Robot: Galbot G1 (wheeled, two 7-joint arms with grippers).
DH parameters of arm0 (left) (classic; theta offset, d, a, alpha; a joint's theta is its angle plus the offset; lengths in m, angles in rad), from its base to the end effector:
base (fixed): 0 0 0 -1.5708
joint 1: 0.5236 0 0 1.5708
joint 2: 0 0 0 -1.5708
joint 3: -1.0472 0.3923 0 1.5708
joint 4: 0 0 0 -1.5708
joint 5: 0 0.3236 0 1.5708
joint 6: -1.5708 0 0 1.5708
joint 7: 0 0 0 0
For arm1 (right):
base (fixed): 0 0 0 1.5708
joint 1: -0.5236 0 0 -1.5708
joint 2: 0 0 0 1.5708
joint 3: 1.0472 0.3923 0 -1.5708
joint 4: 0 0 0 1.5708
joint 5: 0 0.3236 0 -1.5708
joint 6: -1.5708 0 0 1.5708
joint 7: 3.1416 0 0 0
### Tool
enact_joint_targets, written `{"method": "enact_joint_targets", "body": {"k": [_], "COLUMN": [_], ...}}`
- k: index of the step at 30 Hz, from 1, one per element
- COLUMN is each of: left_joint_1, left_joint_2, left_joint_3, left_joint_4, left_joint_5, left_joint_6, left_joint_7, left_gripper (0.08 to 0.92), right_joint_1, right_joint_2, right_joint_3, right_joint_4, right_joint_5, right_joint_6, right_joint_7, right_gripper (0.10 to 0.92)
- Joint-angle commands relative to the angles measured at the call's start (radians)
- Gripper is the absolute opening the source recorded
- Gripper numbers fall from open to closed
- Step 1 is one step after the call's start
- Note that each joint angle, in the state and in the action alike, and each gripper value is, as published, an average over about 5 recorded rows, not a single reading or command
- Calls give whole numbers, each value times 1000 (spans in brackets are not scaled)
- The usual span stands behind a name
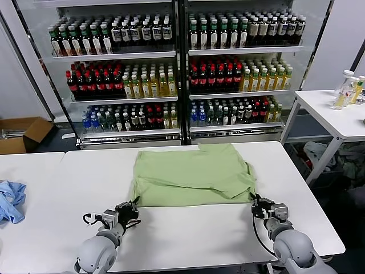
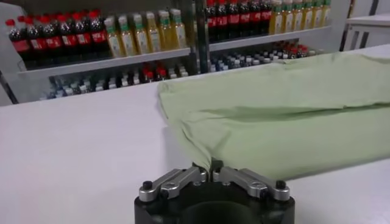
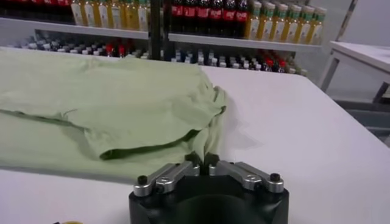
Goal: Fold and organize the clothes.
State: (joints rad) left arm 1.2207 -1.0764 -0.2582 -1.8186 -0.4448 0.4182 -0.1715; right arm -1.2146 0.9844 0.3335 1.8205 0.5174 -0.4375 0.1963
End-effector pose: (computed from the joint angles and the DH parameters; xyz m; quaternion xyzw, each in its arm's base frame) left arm 0.2439 0.0760 -0.3620 -0.0878 -0.9666 -0.0494 0.2358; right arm 0.2548 -0.1235 -0.3402 0.0462 -0.9687 0.0650 0.2353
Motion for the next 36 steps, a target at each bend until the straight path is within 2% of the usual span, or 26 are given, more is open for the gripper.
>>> {"method": "enact_joint_targets", "body": {"k": [1,6,11,16,20,24,30,36], "left_joint_1": [262,455,618,691,704,669,509,239], "left_joint_2": [-38,-80,-115,-114,-112,-94,-10,65], "left_joint_3": [-89,-132,-143,-166,-199,-237,-295,-221], "left_joint_4": [-242,-401,-463,-499,-547,-576,-551,-341], "left_joint_5": [8,65,167,200,204,178,47,-35], "left_joint_6": [-2,-9,-35,-28,-19,-17,-13,5], "left_joint_7": [-15,-25,-34,-41,-37,-35,-48,-69], "left_gripper": [97,97,97,97,119,216,390,563], "right_joint_1": [-264,-449,-608,-686,-691,-628,-372,16], "right_joint_2": [-25,-40,-37,-33,-40,-71,-119,-119], "right_joint_3": [100,190,239,252,282,319,279,86], "right_joint_4": [228,344,424,473,518,538,475,238], "right_joint_5": [-19,-80,-177,-246,-251,-176,11,122], "right_joint_6": [7,23,41,42,67,111,78,-24], "right_joint_7": [16,21,29,0,0,46,124,138], "right_gripper": [137,137,137,137,184,292,465,639]}}
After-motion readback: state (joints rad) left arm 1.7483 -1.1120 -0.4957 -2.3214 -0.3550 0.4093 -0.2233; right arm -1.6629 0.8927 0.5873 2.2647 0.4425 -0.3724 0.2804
